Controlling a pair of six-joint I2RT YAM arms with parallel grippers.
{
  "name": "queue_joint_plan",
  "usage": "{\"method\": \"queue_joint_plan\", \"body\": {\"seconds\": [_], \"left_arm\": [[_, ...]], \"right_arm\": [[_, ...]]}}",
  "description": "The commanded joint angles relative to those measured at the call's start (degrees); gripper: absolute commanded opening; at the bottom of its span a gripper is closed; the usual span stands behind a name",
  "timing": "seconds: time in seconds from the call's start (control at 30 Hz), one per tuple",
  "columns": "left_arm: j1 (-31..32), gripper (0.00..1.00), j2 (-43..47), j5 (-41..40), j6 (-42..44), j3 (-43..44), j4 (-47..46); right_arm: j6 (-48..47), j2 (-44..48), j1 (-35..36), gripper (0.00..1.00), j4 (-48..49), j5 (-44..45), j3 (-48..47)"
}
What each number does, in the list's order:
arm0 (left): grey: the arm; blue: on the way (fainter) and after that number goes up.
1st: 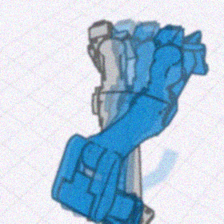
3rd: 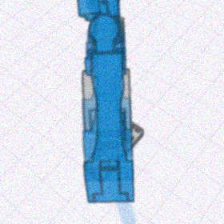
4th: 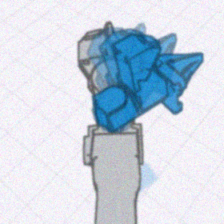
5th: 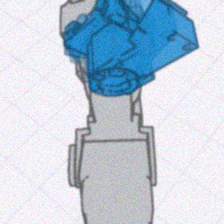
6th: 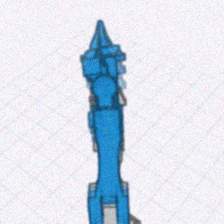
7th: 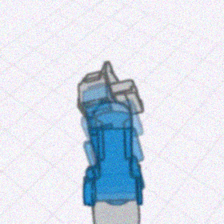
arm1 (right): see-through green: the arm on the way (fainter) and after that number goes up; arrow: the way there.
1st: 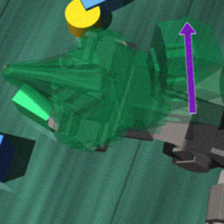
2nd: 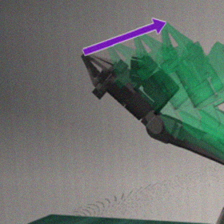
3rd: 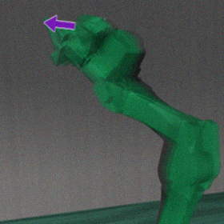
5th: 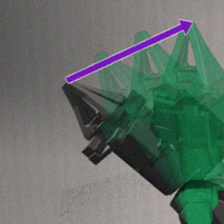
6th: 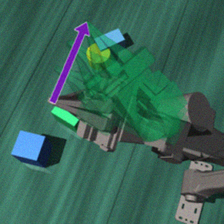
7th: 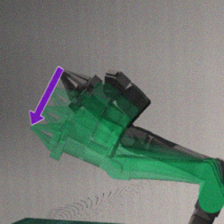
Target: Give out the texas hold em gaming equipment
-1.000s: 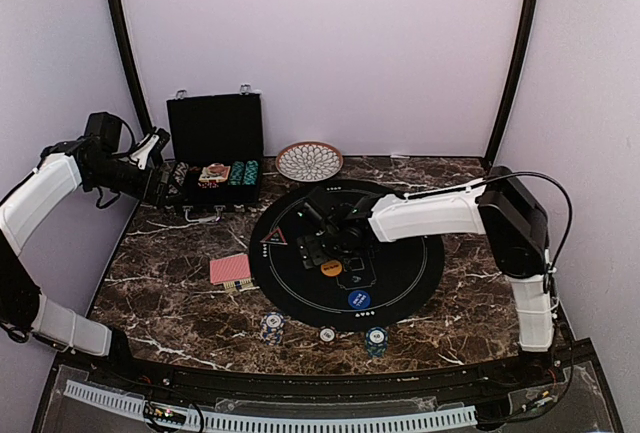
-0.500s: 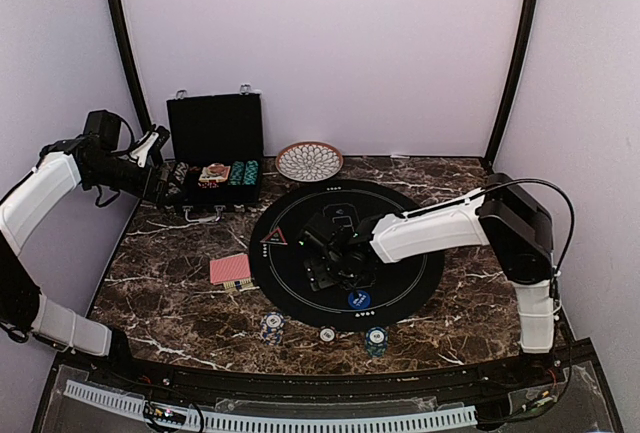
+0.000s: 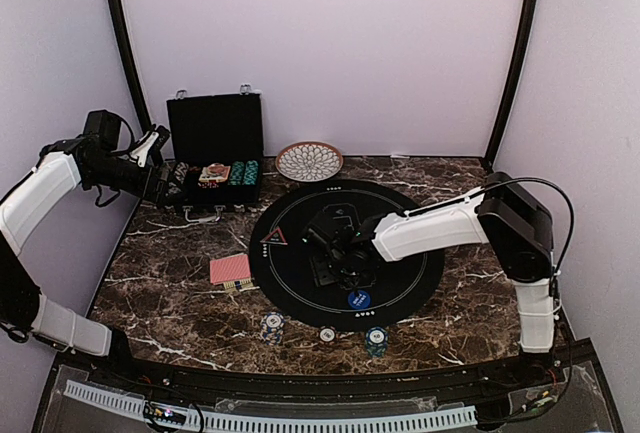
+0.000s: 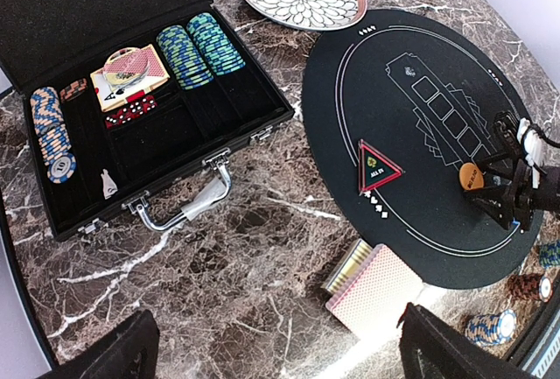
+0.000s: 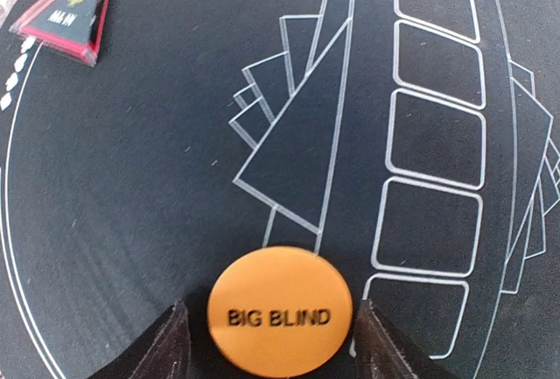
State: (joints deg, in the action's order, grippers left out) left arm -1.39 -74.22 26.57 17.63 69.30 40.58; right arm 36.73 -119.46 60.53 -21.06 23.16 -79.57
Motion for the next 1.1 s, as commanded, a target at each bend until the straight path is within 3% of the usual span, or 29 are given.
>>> {"method": "queue_joint_plan", "body": {"seconds": [0.0, 0.47, 0.63, 0.77, 1.07], "left_arm": [[-0.11, 0.99, 1.35, 0.54, 0.55, 1.63, 1.45], [-0.11, 0.99, 1.42, 0.04, 0.64, 1.89, 1.63], [-0.11, 0.99, 1.60, -0.04, 1.15, 1.92, 1.76], [-0.12, 0.99, 1.75, 0.30, 1.42, 1.66, 1.93], [-0.11, 0.99, 1.88, -0.06, 1.75, 1.62, 2.04]], "right_arm": [[-0.28, -1.03, -2.47, 0.63, -1.28, 1.89, 1.53], [-3.64, -2.88, -7.50, 0.55, -0.19, 2.87, 0.18], [-3.78, -0.58, -6.41, 0.72, -1.00, 2.90, -0.14], [-1.31, 2.34, -4.15, 0.77, -1.61, 3.12, 1.35], [6.29, 4.46, -0.77, 0.63, 0.02, 2.35, 7.77]]}}
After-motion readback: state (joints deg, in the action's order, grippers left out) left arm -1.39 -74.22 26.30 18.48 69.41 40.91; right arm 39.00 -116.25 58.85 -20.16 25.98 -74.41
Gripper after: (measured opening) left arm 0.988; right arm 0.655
